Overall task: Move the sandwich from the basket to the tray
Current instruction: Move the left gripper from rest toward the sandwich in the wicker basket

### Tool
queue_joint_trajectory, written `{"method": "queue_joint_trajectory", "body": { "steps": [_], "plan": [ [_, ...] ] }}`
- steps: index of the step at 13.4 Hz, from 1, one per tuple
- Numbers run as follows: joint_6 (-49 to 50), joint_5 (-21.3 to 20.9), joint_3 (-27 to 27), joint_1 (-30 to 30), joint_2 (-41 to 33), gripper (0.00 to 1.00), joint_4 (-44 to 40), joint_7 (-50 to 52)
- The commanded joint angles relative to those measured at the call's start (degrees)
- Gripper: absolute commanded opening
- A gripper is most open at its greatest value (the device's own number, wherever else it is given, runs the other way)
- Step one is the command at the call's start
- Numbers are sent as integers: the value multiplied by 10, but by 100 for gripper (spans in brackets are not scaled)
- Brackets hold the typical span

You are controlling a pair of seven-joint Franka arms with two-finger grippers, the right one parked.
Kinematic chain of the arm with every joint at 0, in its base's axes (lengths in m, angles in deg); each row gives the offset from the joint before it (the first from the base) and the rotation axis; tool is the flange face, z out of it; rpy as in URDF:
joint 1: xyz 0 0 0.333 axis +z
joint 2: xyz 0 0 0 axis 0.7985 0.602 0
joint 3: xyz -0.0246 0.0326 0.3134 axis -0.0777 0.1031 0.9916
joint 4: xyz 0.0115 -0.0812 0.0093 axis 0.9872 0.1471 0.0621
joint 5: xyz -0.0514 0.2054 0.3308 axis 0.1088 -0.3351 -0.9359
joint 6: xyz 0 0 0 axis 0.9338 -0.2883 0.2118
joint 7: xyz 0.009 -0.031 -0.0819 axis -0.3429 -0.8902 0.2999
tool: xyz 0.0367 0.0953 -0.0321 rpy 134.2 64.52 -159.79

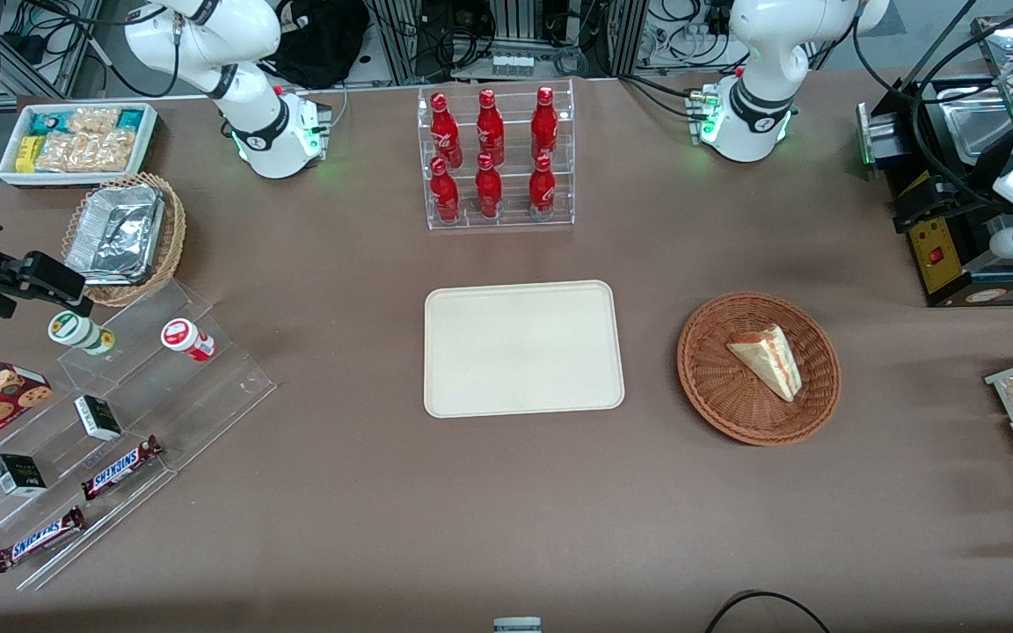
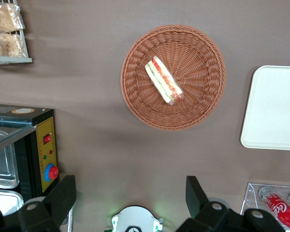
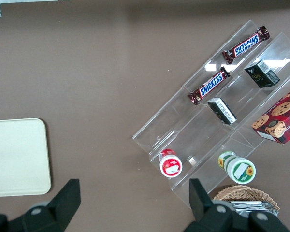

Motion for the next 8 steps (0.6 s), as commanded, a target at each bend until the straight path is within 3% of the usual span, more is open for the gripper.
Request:
{"method": "queue_joint_trajectory", "body": {
  "steps": [1,6,8],
  "plan": [
    [1,3,-4,3,-2,100,-3,-6],
    [-49,-2,-4,2,59,100,7,1],
    [-118,-2,-9,2,76,100,47,42]
  ]
}}
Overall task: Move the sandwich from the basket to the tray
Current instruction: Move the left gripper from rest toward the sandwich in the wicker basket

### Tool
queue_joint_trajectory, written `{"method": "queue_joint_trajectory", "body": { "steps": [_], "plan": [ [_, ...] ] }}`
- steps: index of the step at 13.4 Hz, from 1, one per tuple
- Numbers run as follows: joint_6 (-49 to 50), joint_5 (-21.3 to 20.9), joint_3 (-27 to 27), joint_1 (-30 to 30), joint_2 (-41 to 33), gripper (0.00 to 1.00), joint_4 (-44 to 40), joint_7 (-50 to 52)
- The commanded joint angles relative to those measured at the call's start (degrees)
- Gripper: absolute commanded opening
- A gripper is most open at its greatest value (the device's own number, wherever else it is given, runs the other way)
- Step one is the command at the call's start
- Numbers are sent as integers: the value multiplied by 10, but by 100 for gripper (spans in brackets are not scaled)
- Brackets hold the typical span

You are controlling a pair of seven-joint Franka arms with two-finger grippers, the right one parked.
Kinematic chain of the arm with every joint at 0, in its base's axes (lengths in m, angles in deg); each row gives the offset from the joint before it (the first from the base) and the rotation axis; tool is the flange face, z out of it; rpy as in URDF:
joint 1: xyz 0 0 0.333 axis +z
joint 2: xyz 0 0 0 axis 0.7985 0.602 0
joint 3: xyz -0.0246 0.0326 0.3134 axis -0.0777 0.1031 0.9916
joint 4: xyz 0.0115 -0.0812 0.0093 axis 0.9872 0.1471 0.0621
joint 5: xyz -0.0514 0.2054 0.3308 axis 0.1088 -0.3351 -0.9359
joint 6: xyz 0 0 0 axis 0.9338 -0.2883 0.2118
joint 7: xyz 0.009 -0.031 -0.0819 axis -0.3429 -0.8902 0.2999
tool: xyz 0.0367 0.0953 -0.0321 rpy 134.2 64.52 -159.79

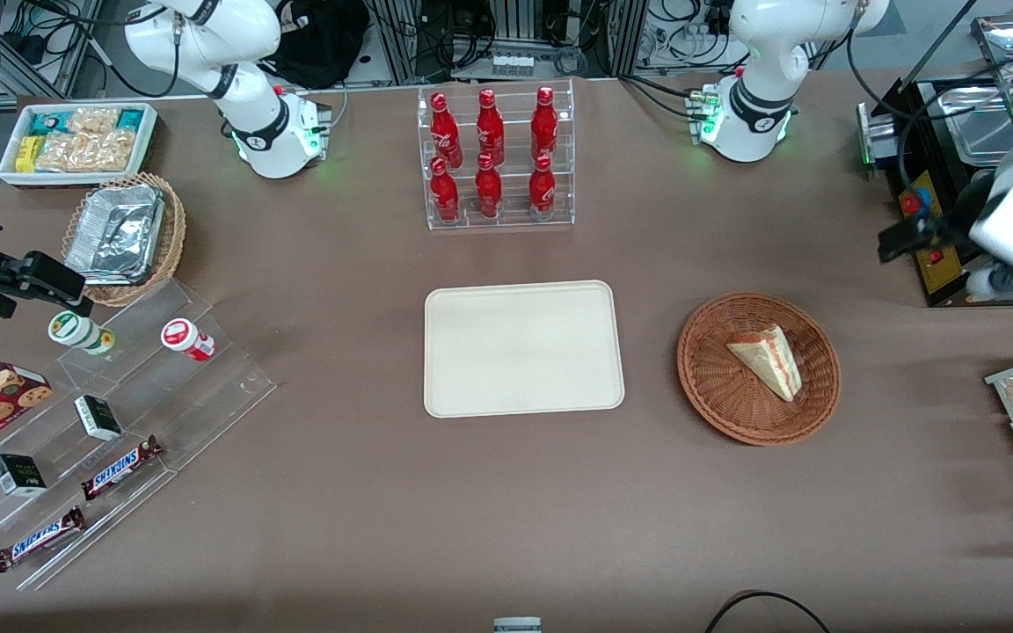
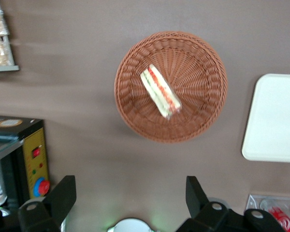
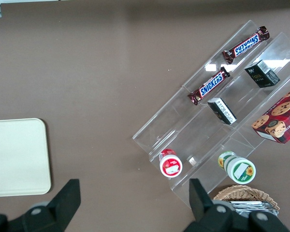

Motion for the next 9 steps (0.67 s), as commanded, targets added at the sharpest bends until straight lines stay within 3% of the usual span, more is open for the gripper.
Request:
{"method": "queue_joint_trajectory", "body": {
  "steps": [1,9],
  "plan": [
    [-90,-5,-13,2,16,100,62,53],
    [-355,-8,-44,2,13,100,264,325]
  ]
}}
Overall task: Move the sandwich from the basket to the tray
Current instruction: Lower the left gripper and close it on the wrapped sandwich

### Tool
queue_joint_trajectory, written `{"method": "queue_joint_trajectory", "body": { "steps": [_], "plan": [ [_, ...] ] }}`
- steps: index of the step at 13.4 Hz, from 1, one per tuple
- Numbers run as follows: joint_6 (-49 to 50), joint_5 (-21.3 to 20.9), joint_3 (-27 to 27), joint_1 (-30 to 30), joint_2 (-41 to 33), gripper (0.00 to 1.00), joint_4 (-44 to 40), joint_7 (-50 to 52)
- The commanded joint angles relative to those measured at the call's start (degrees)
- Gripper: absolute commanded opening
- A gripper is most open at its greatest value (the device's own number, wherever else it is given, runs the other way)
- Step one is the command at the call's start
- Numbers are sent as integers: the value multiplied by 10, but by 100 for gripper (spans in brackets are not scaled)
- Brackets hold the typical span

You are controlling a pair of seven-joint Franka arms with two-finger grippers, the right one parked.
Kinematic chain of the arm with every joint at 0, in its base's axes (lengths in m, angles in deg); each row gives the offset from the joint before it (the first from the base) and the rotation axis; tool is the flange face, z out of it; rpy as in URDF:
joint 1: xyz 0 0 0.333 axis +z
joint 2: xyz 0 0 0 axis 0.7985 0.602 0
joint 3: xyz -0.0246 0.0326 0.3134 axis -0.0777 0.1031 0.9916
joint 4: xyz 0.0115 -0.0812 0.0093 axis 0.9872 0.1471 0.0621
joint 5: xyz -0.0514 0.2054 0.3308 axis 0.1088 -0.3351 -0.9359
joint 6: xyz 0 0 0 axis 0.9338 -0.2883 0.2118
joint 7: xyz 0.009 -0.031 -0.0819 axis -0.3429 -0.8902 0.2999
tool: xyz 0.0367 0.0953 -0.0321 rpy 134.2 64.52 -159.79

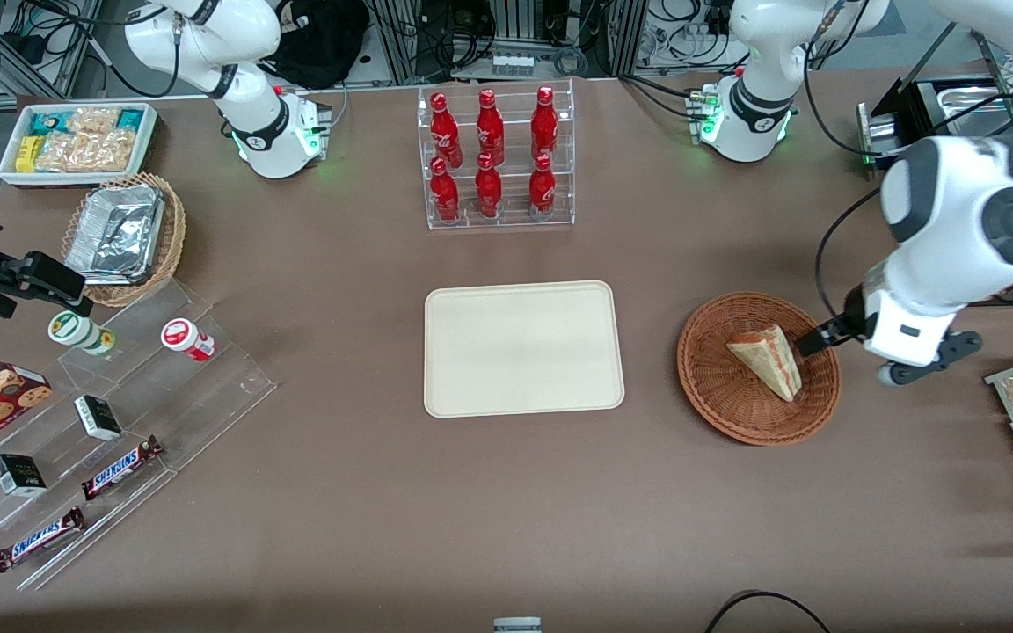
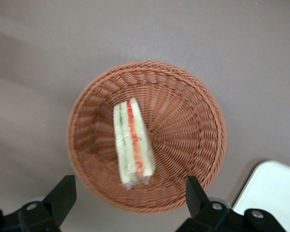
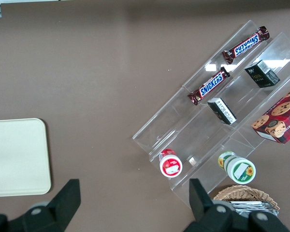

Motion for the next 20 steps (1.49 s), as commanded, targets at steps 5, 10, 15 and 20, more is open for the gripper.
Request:
{"method": "queue_joint_trajectory", "body": {
  "steps": [5,10,15,20],
  "plan": [
    [-114,-2,-9,2,17,100,106,138],
    [-205,-4,-9,2,66,100,133,138],
    [-216,-3,-9,1,87,41,132,137],
    [-88,-5,-9,-1,52,11,60,133]
  ]
}}
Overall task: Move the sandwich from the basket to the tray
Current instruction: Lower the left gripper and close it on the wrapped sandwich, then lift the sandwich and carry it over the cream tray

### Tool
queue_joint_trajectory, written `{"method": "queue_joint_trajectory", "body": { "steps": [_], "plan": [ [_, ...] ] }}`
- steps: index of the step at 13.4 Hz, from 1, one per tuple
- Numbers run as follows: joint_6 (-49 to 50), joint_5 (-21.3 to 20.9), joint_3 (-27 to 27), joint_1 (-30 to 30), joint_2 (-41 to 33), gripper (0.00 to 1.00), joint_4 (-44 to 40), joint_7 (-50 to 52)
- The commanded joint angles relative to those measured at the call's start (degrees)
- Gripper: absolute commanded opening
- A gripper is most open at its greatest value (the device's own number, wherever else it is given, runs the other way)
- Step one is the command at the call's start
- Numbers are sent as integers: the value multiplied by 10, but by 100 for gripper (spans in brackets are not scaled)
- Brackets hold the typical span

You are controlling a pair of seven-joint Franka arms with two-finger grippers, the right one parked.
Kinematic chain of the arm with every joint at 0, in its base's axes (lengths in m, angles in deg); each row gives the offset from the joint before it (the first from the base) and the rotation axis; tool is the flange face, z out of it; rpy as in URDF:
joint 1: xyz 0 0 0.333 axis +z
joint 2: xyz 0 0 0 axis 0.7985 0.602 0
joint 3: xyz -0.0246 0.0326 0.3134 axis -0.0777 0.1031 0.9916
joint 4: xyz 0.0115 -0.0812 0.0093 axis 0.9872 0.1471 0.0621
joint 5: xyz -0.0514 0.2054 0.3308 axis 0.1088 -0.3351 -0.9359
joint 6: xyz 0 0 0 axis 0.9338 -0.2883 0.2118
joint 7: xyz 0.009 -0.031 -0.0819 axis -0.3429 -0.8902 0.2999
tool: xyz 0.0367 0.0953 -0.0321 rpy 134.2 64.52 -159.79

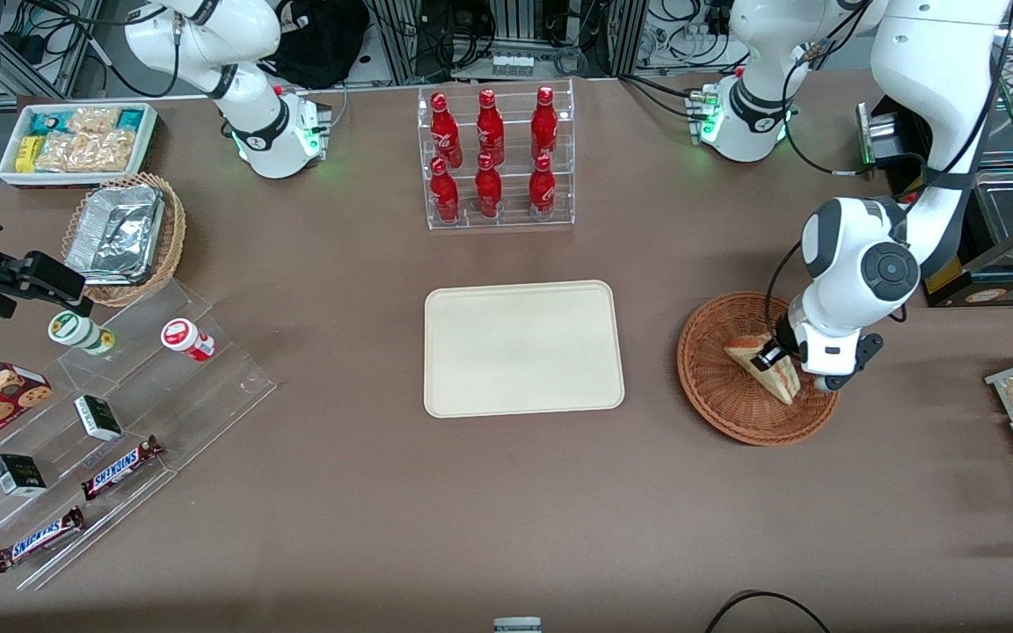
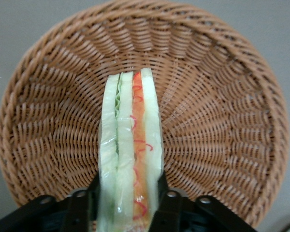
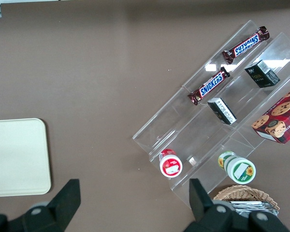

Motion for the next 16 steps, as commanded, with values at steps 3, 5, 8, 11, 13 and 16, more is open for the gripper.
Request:
{"method": "queue_joint_trajectory", "body": {
  "steps": [3,5,8,11,13,16],
  "plan": [
    [265,-5,-6,-47,-28,11,-186,11],
    [325,3,-7,-103,-17,11,-261,15],
    [329,1,-9,-210,11,11,-293,54],
    [315,-3,-8,-292,65,11,-321,56],
    [245,-1,-8,-322,99,11,-324,56],
    [170,-7,-8,-371,158,11,-325,54]
  ]
}}
